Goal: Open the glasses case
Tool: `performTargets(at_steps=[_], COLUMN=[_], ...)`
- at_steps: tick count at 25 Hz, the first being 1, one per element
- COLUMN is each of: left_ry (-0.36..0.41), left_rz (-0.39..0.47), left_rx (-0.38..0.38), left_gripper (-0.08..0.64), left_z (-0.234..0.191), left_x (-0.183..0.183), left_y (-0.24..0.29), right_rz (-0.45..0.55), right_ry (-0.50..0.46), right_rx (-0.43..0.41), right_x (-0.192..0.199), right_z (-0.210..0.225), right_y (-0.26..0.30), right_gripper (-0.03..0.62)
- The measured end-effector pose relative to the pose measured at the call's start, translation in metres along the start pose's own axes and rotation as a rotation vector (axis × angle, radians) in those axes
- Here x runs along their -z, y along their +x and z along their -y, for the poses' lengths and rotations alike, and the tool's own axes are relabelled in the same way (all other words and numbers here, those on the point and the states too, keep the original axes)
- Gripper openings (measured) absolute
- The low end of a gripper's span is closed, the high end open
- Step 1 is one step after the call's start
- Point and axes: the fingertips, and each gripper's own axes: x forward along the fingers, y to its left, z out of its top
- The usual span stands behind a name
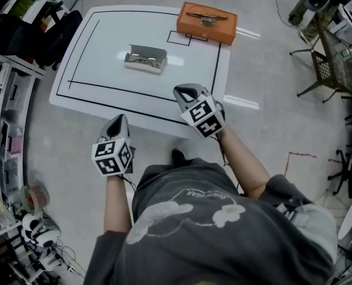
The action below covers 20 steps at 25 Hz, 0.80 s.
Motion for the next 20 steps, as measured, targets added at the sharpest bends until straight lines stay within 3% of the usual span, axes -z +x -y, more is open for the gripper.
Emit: performTargets(at_steps=[9, 20], left_ry=[-0.081, -0.159], left_rz=[0.036, 0.119], left_rx=[-0.073, -0.19], left_gripper=[0.002, 0.002], left_z=[-0.003, 0.001], left_x=[0.04, 0.104], left_y=[-0.054, -0.189], right_rz=[-0.002, 0.028], right_ry=[-0.079, -0.141], right_rx=[-0.105, -0.16], right_x=[-0.011, -0.009], right_z=[-0.049, -0.146], right_y=[0.004, -0.051], right_gripper=[0.0, 0.0])
